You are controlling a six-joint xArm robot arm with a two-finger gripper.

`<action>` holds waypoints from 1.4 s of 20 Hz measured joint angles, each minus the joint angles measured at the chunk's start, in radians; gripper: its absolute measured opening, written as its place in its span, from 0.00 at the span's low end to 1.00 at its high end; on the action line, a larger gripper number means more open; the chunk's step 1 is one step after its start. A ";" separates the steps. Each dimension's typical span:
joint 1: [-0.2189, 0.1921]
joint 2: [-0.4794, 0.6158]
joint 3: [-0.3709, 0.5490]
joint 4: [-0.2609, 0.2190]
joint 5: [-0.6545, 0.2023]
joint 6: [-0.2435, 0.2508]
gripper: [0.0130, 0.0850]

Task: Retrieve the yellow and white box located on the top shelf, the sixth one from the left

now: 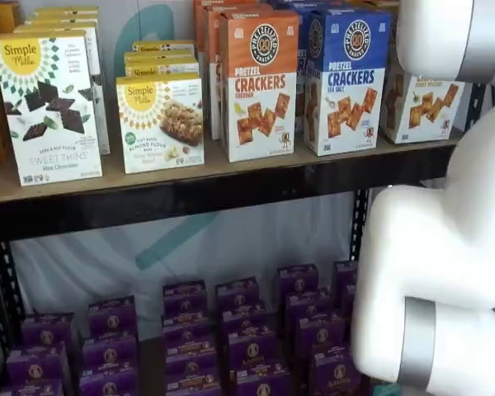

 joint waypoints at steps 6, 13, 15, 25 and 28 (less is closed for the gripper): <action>-0.029 -0.037 0.020 0.022 -0.018 -0.026 0.67; -0.079 -0.101 0.039 0.016 0.055 -0.071 0.67; -0.095 -0.130 0.060 0.018 0.069 -0.084 0.67; -0.125 -0.334 0.251 -0.024 0.130 -0.125 0.67; -0.103 -0.382 0.298 -0.046 0.161 -0.110 0.67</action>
